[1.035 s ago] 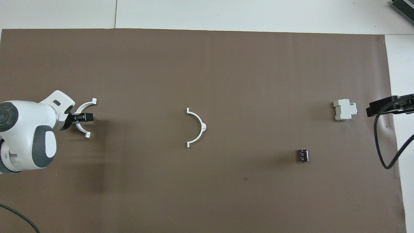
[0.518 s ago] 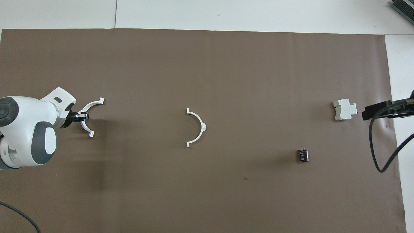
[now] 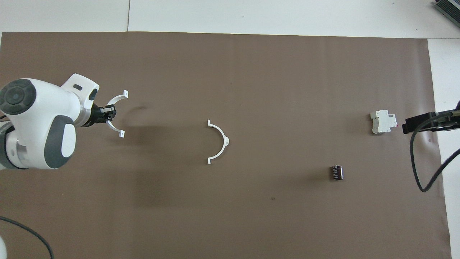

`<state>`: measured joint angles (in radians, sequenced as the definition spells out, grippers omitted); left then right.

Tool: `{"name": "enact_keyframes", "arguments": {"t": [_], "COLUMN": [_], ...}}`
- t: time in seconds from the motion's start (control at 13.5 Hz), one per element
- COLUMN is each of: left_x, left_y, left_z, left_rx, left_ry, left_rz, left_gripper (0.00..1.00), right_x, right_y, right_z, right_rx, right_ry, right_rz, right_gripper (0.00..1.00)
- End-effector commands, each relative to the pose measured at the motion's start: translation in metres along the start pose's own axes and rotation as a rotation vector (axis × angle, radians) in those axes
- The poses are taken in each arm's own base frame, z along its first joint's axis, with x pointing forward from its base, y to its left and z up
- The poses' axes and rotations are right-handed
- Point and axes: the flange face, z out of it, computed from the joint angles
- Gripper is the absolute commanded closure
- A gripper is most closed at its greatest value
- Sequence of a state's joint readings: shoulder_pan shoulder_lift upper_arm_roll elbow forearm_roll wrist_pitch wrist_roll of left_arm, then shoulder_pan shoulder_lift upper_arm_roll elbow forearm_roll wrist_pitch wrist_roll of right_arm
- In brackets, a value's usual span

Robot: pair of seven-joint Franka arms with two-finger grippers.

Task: Assemble drain pipe with both arms
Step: 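Carry the half-ring with the left gripper toward the placed half-ring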

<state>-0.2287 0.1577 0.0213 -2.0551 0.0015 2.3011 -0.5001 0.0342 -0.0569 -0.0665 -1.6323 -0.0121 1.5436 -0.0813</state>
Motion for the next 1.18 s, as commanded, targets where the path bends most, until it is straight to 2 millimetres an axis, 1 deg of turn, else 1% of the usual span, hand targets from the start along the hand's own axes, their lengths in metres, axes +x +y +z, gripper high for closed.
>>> {"name": "enact_keyframes", "arguments": {"t": [0.0,0.07,0.22,0.44,0.52,0.59,0.67,0.74,0.89,0.96,1.11], "left_x": [-0.025,-0.038,-0.060,-0.082,-0.085,-0.091,-0.102,-0.106,-0.113,-0.122,-0.124], "left_y": [0.036,0.053,0.086,0.122,0.129,0.135,0.146,0.148,0.150,0.156,0.156], "left_z": [-0.004,-0.003,-0.004,0.002,0.009,0.022,0.031,0.037,0.043,0.044,0.046], "left_rx": [0.016,0.014,-0.004,-0.040,-0.047,-0.041,-0.032,-0.024,-0.012,-0.005,0.001], "left_ry": [0.000,-0.004,0.009,0.033,0.037,0.031,0.020,0.013,0.003,-0.004,-0.009], "left_rz": [-0.065,-0.067,-0.132,-0.110,-0.131,-0.131,-0.107,-0.100,-0.103,-0.106,-0.105], "left_gripper": [1.00,1.00,1.00,1.00,1.00,1.00,1.00,1.00,1.00,1.00,1.00], "right_x": [-0.006,-0.006,-0.006,-0.006,-0.006,-0.006,-0.006,-0.006,-0.006,-0.006,-0.007], "right_y": [-0.002,-0.002,-0.002,-0.002,-0.002,-0.002,-0.002,-0.002,-0.002,-0.002,-0.002], "right_z": [0.000,0.001,0.001,0.000,0.001,0.000,0.000,0.000,0.000,0.000,-0.001], "right_rx": [0.014,0.014,0.014,0.014,0.014,0.014,0.014,0.014,0.014,0.014,0.014], "right_ry": [0.019,0.017,0.017,0.019,0.017,0.019,0.019,0.019,0.019,0.019,0.020], "right_rz": [0.015,0.015,0.015,0.015,0.015,0.015,0.015,0.015,0.015,0.015,0.015], "right_gripper": [0.00,0.00,0.00,0.00,0.00,0.00,0.00,0.00,0.00,0.00,0.00]}}
